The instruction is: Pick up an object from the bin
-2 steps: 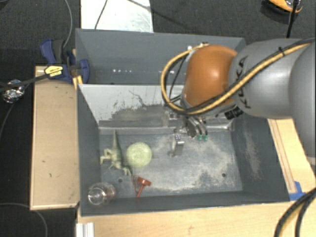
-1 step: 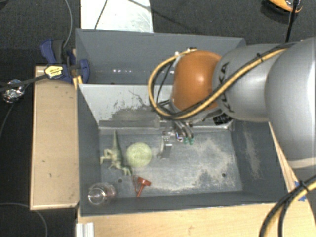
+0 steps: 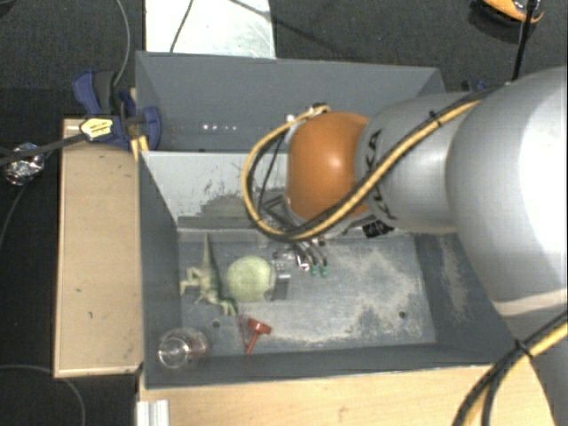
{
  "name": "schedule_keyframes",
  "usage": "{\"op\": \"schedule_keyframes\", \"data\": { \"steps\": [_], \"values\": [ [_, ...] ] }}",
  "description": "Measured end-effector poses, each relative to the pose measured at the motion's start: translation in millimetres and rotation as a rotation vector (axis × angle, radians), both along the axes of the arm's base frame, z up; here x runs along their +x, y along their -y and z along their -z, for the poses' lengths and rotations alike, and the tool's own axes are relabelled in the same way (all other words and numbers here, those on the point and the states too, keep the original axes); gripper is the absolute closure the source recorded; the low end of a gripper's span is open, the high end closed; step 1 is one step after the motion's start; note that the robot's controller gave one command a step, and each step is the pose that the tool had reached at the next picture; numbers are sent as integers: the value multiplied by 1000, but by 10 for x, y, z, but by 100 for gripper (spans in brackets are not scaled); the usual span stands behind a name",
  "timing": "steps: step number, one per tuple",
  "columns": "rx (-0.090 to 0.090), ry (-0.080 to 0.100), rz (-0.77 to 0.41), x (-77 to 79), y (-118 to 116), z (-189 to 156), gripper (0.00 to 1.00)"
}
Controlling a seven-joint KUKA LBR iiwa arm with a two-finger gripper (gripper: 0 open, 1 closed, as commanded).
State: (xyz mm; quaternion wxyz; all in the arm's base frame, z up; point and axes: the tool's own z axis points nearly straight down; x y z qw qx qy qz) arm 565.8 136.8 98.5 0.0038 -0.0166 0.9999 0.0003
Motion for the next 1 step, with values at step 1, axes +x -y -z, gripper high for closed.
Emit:
{"op": "schedule_keyframes", "data": {
  "steps": [1],
  "values": [
    [1, -2, -193, -39, -180, 196, 0]
  ]
}}
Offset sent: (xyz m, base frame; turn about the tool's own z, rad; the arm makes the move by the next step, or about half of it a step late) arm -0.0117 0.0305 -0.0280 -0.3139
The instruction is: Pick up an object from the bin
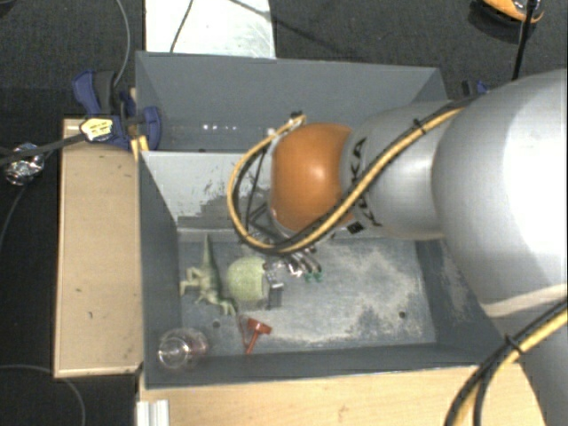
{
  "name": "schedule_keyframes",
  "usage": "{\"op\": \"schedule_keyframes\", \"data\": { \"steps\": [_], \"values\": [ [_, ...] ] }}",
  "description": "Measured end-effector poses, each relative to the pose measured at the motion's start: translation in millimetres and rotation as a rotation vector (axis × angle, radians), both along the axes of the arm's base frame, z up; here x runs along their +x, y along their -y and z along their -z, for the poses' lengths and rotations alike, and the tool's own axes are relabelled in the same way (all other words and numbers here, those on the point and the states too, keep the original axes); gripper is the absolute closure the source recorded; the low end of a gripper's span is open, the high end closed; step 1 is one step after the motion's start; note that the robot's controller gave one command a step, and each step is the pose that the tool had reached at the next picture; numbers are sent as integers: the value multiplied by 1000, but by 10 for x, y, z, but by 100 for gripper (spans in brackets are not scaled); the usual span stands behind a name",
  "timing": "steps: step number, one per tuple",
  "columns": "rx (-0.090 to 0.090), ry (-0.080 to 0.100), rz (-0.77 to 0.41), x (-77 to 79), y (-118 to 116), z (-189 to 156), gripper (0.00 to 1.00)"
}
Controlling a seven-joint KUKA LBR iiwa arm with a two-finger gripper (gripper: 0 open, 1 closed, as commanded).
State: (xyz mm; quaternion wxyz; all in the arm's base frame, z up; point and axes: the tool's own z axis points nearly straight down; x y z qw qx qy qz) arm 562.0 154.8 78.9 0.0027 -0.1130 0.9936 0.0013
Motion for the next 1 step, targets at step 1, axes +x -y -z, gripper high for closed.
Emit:
{"op": "schedule_keyframes", "data": {
  "steps": [1],
  "values": [
    [0, 1, -26, -5, -19, 45, 0]
  ]
}}
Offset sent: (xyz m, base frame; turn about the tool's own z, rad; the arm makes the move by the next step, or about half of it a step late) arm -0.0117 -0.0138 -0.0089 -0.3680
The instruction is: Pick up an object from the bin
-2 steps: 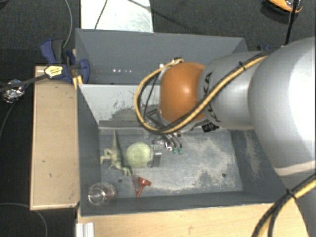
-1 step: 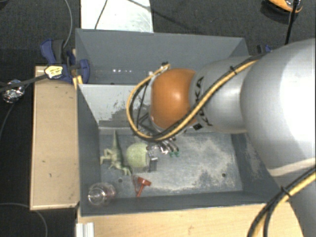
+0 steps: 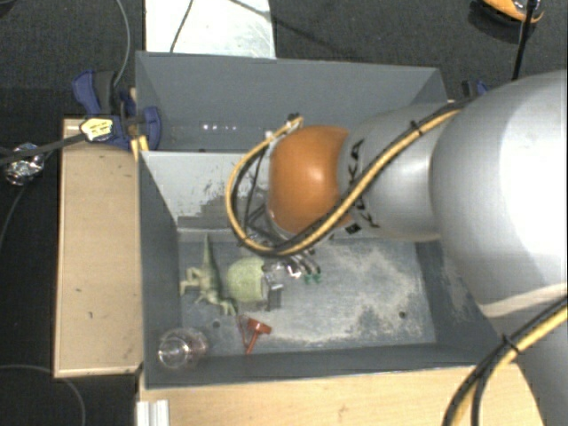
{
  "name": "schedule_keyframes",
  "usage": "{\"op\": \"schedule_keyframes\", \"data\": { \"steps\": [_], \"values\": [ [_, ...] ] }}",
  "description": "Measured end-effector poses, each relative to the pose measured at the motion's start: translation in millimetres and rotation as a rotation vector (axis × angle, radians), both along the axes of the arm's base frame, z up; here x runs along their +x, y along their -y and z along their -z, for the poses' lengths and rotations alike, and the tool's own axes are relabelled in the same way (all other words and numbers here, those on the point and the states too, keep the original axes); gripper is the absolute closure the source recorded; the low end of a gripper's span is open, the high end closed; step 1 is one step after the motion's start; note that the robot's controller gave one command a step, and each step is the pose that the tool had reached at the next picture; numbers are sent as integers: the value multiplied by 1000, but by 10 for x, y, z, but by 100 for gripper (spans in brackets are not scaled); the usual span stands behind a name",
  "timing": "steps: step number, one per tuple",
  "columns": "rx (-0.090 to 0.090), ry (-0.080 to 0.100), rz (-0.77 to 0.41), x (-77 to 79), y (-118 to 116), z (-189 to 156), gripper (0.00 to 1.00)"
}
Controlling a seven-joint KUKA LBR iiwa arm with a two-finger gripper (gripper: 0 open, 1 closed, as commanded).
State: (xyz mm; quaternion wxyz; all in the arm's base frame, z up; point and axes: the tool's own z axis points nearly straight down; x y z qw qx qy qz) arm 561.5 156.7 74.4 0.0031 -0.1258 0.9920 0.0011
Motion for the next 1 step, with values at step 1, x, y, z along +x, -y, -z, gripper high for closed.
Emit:
{"op": "schedule_keyframes", "data": {
  "steps": [1],
  "values": [
    [-1, -1, -338, -108, 156, 37, 100]
  ]
}}
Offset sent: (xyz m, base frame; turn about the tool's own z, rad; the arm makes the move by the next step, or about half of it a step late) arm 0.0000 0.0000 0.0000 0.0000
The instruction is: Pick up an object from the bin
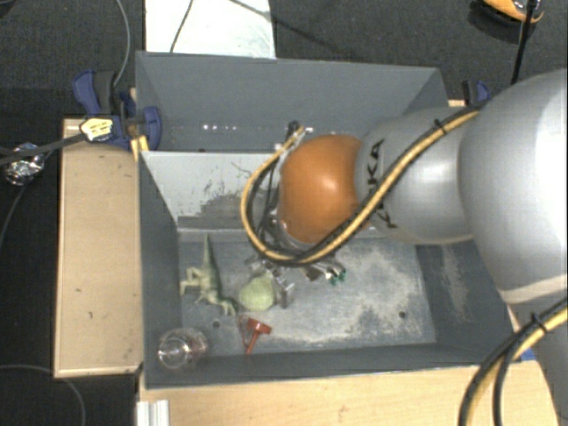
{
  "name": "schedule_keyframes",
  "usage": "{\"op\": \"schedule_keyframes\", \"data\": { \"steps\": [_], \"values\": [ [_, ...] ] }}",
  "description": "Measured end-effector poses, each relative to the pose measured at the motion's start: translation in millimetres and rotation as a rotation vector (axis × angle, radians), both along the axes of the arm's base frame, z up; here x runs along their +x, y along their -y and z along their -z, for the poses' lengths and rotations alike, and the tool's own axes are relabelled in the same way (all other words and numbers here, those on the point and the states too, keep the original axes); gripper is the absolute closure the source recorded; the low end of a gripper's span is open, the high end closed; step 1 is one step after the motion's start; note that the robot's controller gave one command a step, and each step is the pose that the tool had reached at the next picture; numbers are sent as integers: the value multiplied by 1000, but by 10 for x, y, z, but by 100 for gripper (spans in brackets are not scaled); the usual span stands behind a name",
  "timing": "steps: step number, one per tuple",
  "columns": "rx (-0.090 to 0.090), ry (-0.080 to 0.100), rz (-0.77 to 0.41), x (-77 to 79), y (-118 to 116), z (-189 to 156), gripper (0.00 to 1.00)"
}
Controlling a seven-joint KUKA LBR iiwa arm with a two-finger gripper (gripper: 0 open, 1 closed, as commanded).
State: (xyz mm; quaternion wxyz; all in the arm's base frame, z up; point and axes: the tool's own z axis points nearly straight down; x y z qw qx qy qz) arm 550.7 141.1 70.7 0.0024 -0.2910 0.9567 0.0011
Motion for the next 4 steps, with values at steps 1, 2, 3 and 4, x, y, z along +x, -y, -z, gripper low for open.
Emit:
{"op": "schedule_keyframes", "data": {
  "steps": [1, 2, 3, 4],
  "values": [
    [0, 0, 1, 0, 0, 0, 100],
    [1, 3, -10, -110, -16, -1225, 100],
    [2, 2, -6, -112, -15, -1223, 100],
    [2, 1, -3, -112, -14, -1223, 100]
  ]
}}
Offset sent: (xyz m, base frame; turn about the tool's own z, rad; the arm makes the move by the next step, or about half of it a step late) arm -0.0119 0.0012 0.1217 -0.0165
